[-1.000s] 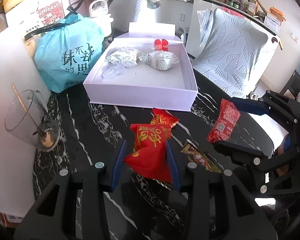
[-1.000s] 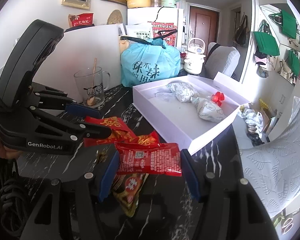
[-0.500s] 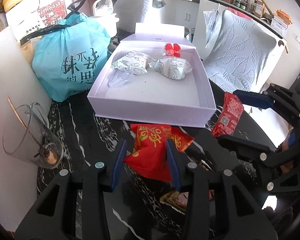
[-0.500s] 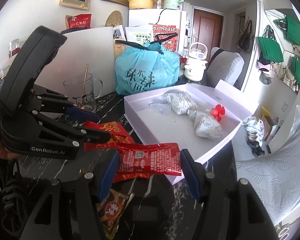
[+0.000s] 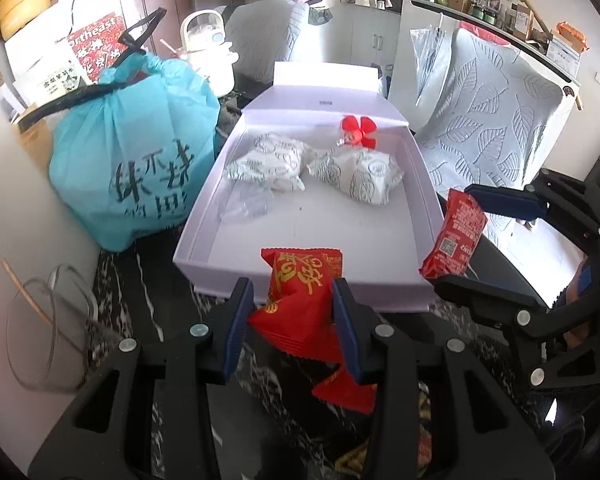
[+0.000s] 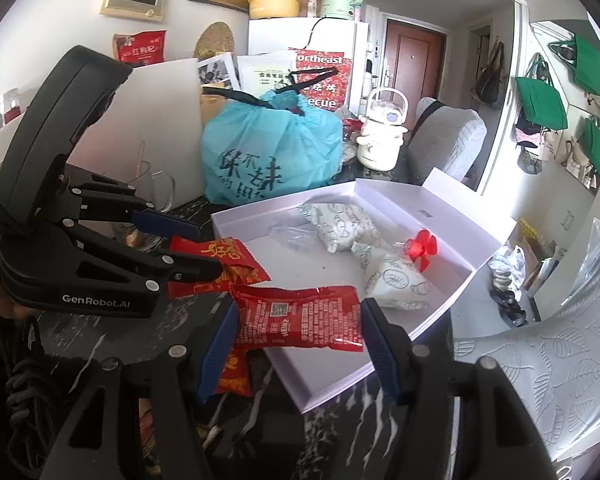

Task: Organize objects
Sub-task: 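Lower the red candy packet with the left gripper while the right lowers the rectangular packet into the box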

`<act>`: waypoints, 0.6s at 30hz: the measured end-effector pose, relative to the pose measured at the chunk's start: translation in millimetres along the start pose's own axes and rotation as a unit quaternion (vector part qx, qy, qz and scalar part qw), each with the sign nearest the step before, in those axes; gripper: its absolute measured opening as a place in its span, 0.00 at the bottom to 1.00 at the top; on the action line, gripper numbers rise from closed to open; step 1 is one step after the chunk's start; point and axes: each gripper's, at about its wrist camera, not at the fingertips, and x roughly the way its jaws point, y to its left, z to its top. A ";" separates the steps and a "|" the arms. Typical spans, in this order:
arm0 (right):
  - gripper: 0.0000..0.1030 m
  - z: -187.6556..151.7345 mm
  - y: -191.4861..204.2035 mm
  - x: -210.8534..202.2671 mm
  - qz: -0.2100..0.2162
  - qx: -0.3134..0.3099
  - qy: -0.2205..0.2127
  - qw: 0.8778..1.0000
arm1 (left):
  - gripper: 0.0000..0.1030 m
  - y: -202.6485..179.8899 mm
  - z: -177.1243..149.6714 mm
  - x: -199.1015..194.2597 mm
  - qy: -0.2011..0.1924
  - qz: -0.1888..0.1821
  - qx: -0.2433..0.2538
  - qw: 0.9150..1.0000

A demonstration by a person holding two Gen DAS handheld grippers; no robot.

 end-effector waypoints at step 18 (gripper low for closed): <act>0.62 21.4 -51.8 24.8 -0.032 0.038 -0.005 0.999 | 0.38 -0.7 55.2 43.1 -0.024 -0.022 0.016 0.999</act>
